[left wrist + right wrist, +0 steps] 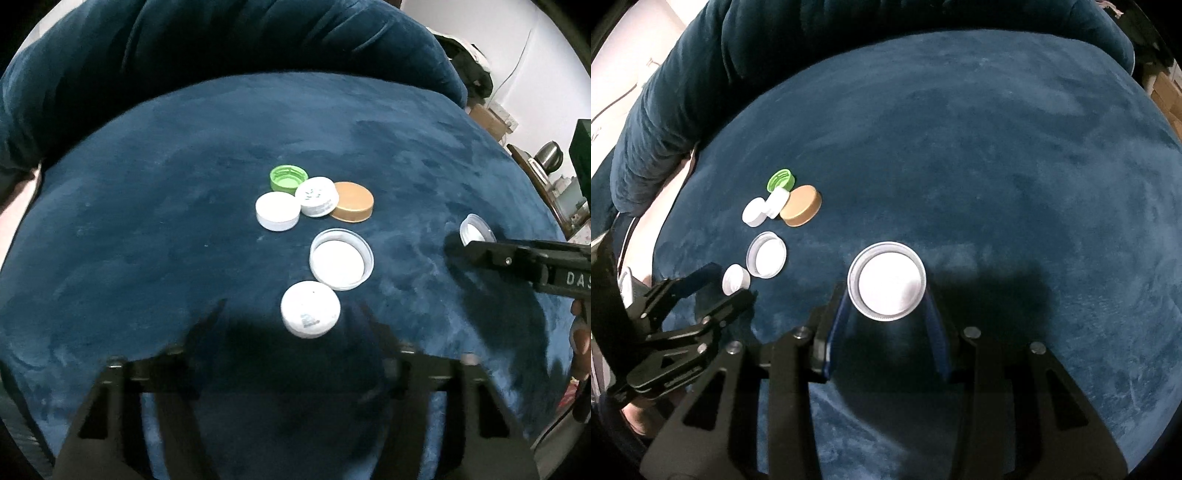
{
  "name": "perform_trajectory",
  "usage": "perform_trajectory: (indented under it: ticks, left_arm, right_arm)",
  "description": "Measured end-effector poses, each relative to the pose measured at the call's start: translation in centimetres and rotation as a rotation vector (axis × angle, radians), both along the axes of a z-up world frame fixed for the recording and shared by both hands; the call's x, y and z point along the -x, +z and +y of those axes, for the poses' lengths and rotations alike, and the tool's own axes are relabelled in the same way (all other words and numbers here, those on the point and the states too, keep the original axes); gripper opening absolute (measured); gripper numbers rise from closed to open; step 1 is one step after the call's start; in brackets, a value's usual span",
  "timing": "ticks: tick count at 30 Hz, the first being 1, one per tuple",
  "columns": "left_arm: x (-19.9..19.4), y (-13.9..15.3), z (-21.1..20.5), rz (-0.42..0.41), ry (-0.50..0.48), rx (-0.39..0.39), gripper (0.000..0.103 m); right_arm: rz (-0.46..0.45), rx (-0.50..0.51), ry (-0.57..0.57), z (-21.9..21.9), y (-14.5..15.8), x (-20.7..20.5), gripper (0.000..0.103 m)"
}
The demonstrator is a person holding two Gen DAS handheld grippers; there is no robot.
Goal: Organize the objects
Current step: 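Grasp a large white lid with the right gripper while the left gripper grasps a white cap, then carry the white lid and white cap over the mesh basket and open both grippers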
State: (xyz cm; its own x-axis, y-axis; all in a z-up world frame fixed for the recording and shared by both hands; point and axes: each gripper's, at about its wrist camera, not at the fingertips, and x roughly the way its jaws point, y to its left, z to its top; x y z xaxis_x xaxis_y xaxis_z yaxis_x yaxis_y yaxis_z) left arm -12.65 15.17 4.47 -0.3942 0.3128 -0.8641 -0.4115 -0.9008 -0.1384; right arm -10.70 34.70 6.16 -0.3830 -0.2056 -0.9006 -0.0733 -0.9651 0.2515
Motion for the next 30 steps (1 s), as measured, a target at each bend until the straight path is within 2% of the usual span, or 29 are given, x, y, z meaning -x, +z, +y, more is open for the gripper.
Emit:
perform_trajectory:
  ticks: [1,2,8,23,30]
  left_arm:
    - [0.0,0.0,0.0,0.000,0.000,0.001,0.035]
    - [0.0,0.1,0.0,0.001,0.002,0.006,0.031]
    - [-0.5,2.1,-1.7,0.014,0.057,-0.017,0.031]
    - [-2.6,5.8,-8.8,0.066,0.219,0.016,0.031]
    - [-3.9,8.5,-12.1,0.110,0.274,-0.017,0.031]
  right_arm:
    - [0.001,0.000,0.004,0.0,0.1,0.0,0.041]
    - [0.003,0.000,0.006,0.1,0.2,0.0,0.041]
    - [0.020,0.000,0.015,-0.4,0.8,-0.1,0.041]
    - [0.054,-0.035,0.052,-2.8,2.3,-1.6,0.041]
    - [0.069,-0.034,0.092,-5.3,3.4,-2.5,0.041]
